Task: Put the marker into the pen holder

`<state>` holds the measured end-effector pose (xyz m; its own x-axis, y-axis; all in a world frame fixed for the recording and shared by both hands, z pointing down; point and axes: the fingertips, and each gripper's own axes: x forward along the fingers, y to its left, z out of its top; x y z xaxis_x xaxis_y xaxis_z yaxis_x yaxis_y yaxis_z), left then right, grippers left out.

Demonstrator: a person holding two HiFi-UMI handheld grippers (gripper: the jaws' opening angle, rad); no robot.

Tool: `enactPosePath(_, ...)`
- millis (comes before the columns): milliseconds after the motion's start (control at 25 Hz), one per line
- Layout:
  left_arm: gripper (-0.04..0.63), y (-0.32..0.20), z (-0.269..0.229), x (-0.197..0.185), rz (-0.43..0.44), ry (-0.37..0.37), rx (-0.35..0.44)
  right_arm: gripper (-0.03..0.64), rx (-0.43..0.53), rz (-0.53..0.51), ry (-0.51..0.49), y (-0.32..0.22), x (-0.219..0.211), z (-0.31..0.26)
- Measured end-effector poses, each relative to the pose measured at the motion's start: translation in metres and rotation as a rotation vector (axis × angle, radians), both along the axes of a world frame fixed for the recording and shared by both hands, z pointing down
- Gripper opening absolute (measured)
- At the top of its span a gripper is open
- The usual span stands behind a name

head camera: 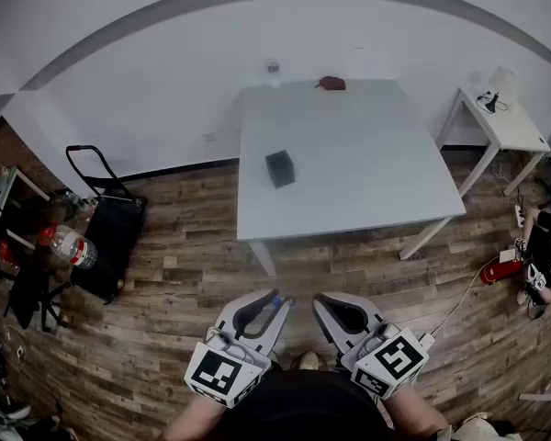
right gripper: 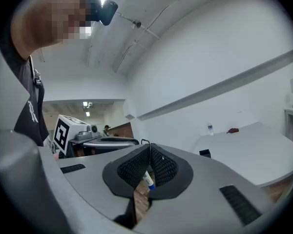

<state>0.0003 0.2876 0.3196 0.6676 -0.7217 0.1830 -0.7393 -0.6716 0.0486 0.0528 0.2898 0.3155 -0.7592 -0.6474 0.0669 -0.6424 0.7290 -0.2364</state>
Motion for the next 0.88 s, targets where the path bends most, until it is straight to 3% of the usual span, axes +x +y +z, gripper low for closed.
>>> enactPosePath(480,0.071,-0.02,0.006,0.002,-0.009,0.01,-0.013,0.015,-0.022,0.005,0.002,-0.015,0.005,0.007)
enactPosePath(880,0.071,-0.091,0.014,-0.01,0.01,0.036,-0.034,0.015,-0.053,0.04,0.027,-0.079,-0.004,0.016)
